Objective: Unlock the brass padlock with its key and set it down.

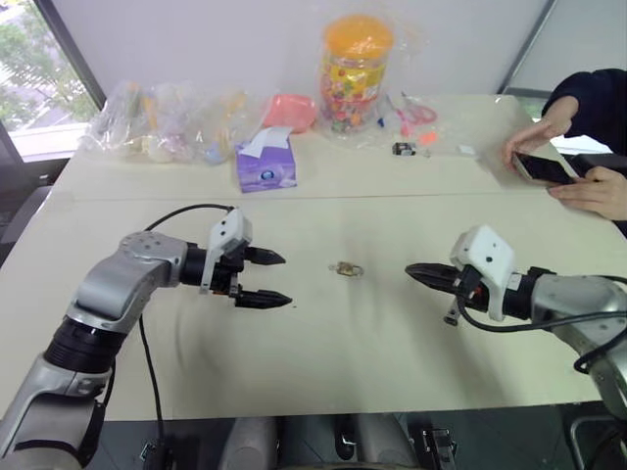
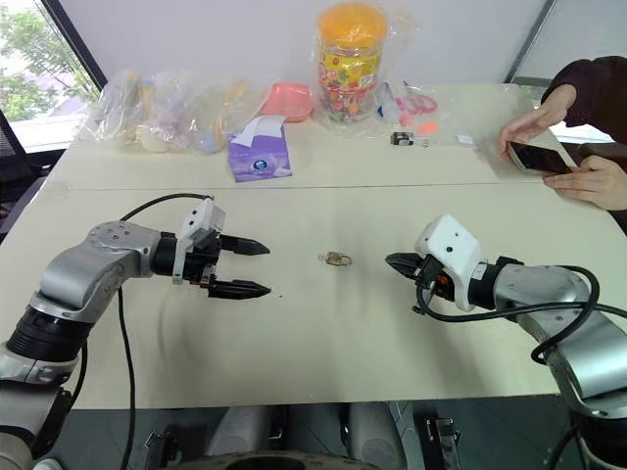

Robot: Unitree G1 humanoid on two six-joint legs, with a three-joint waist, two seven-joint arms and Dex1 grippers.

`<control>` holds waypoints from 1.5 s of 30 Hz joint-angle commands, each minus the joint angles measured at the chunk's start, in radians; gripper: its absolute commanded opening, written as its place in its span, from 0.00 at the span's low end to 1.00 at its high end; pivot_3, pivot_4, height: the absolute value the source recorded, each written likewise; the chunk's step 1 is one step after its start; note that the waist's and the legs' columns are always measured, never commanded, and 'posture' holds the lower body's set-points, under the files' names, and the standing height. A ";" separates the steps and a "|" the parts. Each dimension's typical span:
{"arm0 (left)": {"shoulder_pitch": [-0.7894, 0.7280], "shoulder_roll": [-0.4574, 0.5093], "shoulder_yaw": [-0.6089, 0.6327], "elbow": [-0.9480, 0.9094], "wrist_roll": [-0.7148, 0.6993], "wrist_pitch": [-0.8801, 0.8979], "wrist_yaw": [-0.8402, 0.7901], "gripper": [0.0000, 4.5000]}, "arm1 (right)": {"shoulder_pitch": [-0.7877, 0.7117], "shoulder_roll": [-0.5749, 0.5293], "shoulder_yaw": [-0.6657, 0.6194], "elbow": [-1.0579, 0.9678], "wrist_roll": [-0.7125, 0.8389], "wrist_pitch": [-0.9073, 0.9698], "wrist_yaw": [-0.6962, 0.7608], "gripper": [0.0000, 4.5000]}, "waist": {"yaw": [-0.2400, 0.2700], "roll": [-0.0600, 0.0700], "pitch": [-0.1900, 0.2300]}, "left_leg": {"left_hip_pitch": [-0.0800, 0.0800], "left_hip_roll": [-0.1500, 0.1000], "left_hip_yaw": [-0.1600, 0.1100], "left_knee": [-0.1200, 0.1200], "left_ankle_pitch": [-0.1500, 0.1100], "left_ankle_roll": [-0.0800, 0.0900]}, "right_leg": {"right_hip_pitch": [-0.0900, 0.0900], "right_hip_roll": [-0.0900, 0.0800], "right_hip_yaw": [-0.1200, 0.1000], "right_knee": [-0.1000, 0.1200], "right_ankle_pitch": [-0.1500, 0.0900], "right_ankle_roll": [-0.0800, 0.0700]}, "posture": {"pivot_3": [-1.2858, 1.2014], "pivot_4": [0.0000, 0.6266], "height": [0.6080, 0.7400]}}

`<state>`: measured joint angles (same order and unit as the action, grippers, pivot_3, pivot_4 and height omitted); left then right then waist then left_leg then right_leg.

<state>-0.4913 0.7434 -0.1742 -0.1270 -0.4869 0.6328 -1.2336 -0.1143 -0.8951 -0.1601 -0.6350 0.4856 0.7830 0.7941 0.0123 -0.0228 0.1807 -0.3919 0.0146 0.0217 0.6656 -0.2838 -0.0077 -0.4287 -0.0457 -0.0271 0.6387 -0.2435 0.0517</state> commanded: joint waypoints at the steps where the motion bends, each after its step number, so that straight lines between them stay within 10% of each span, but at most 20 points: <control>1: -0.007 -0.003 0.023 -0.018 0.026 -0.060 0.016 0.99 | -0.025 -0.013 0.011 -0.028 0.011 0.005 0.000 0.00 | 0.000 0.000 0.000 | 0.000 0.000 0.000 0.000 0.000 0.000 | 0.000 0.000 0.000 0.000 0.000 0.000 | 0.52 0.24 0.98; 27: -0.010 -0.055 0.051 -0.011 0.015 -0.044 0.096 0.99 | -0.157 -0.009 0.111 0.074 -0.024 -0.058 0.021 0.00 | -0.003 0.000 0.000 | 0.000 0.000 0.000 0.000 0.000 0.000 | 0.000 0.000 0.001 0.001 0.002 0.003 | 0.52 0.24 0.98; 37: -0.004 -0.073 0.046 -0.033 0.018 -0.032 0.125 1.00 | -0.388 0.084 0.376 0.372 -0.155 -0.151 0.146 0.99 | -0.007 0.000 0.000 | 0.001 0.000 0.001 0.001 0.000 0.000 | 0.000 0.000 0.000 0.002 0.003 0.003 | 0.52 0.24 0.98; 45: 0.024 -0.067 0.061 -0.075 0.021 -0.031 0.160 1.00 | -0.503 0.232 0.492 0.645 -0.231 -0.212 0.224 0.99 | -0.005 0.000 0.000 | 0.001 0.000 0.000 0.001 0.000 0.000 | 0.000 0.000 0.000 0.004 0.003 0.004 | 0.52 0.24 0.98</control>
<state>-0.4698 0.6693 -0.1393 -0.1705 -0.4636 0.6042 -1.0806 -0.5969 -0.6736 0.3348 -0.0049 0.2722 0.5957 1.0059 0.0076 -0.0226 0.1807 -0.3911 0.0144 0.0220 0.6669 -0.2837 -0.0077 -0.4288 -0.0457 -0.0266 0.6426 -0.2403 0.0553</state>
